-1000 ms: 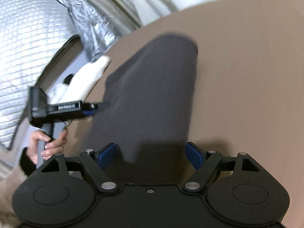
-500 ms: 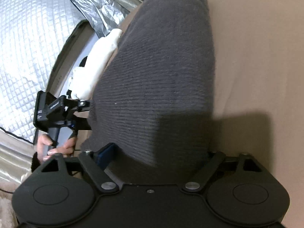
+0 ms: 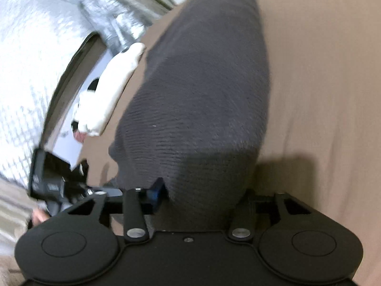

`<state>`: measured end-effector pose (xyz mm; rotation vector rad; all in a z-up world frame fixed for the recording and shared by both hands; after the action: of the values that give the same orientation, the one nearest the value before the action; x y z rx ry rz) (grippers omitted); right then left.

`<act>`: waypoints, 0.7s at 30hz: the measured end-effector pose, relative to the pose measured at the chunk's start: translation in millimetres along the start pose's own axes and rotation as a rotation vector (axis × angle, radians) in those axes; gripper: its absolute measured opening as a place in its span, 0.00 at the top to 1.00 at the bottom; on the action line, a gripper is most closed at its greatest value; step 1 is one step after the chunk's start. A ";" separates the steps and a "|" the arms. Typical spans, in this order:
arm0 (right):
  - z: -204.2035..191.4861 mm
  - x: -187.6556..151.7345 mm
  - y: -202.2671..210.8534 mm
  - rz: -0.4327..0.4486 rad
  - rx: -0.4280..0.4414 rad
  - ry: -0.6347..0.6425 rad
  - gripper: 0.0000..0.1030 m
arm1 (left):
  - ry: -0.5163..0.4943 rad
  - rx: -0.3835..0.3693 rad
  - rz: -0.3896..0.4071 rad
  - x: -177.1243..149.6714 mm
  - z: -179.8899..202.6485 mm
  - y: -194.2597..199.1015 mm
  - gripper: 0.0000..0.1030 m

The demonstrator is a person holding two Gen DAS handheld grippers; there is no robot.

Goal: Fold clothes
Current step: 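Lift the folded grey sweater off the bed with both grippers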

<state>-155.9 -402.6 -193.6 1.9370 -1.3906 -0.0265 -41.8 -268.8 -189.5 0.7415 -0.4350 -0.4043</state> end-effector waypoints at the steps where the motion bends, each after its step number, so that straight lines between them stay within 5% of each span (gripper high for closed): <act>1: 1.5 -6.0 -1.6 -0.024 0.000 -0.012 0.33 | -0.004 0.008 0.002 2.9 2.6 -2.9 0.00; 5: 0.3 -22.2 -0.1 -0.027 -0.015 0.052 0.32 | -0.040 0.025 0.037 10.5 10.9 -11.5 0.01; 6: 0.6 -21.6 -1.7 -0.024 -0.011 0.050 0.34 | -0.072 0.046 0.060 10.3 14.2 -9.9 0.16; 7: 1.0 -20.3 -3.6 -0.015 -0.014 0.041 0.45 | -0.131 0.089 0.085 8.6 19.2 -6.8 0.43; 10: -6.4 -18.9 -4.6 -0.017 -0.002 0.071 0.70 | -0.227 0.129 0.156 9.5 37.5 9.6 0.68; 15: -38.6 -9.9 7.9 0.008 0.198 -0.060 0.77 | -0.318 0.154 0.383 34.4 58.4 73.2 0.69; 17: -62.7 -13.5 3.2 0.005 0.228 -0.026 0.77 | -0.338 0.182 0.439 41.5 55.2 96.0 0.61; 19: -79.3 -27.2 -12.8 -0.021 0.172 0.067 0.72 | -0.293 0.269 0.372 44.0 30.9 88.7 0.50; 21: -77.8 -43.8 -31.9 -0.088 0.071 0.156 0.61 | -0.231 0.368 0.281 44.5 3.5 74.7 0.49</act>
<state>-115.8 -319.4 -172.0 2.0124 -1.2183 0.1305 8.3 -242.8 -123.3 0.9785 -0.8355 -0.1445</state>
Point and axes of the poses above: each gripper's, at about its wrist camera, not at the fingertips, and y roughly against the way its jaws point, z to its right, x to its top, the point moved 5 cm from there along -y, roughly the way its jaws point, and after that the axes turned 6 degrees about z, right-handed, at the moved point
